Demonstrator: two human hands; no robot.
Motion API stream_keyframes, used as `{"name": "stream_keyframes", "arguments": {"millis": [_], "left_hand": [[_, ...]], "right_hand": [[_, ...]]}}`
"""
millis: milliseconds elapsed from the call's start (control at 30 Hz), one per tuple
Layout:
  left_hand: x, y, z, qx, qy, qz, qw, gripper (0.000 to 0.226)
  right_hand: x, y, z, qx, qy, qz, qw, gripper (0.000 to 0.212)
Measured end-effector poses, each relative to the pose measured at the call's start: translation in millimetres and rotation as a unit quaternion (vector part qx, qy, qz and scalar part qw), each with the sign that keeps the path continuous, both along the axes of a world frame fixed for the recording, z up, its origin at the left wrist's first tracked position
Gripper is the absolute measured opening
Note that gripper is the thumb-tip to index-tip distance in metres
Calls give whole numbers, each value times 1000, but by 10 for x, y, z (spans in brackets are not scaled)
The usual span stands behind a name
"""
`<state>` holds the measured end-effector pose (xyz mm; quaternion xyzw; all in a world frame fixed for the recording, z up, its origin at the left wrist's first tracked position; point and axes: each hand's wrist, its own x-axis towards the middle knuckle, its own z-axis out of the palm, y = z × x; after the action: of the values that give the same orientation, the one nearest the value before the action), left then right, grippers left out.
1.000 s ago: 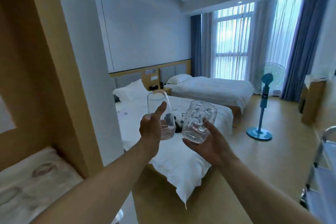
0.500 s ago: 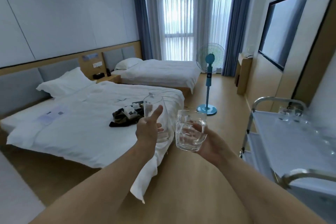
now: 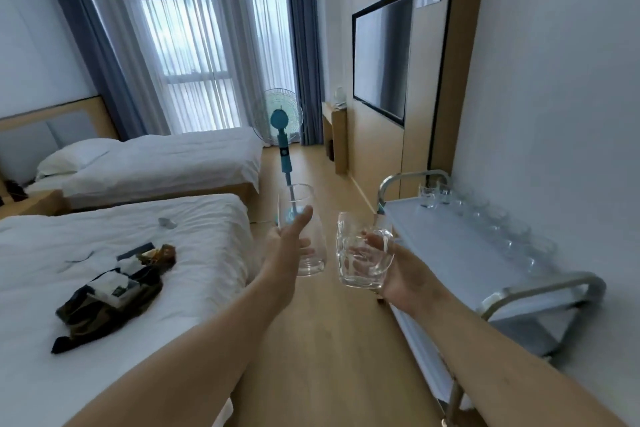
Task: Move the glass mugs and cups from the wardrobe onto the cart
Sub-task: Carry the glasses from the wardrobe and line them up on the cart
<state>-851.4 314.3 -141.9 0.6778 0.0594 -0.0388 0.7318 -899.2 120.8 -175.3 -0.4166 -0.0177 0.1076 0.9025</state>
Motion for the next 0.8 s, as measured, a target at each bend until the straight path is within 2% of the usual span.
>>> {"name": "stream_keyframes", "arguments": {"millis": [67, 200, 367, 633, 800], "left_hand": [[206, -47, -26, 10, 2, -41, 999, 55], [565, -132, -104, 17, -2, -106, 994, 60], [908, -323, -223, 27, 11, -169, 985, 75], [1437, -722, -342, 6, 34, -184, 982, 91], [1918, -977, -344, 25, 17, -191, 981, 86]], "right_hand": [[74, 12, 46, 12, -16, -23, 1000, 92], [196, -10, 40, 2, -27, -72, 997, 85], [317, -147, -143, -2, -2, -114, 993, 118], [778, -484, -336, -12, 35, -173, 984, 109], [1318, -777, -270, -29, 35, -174, 984, 103]]}}
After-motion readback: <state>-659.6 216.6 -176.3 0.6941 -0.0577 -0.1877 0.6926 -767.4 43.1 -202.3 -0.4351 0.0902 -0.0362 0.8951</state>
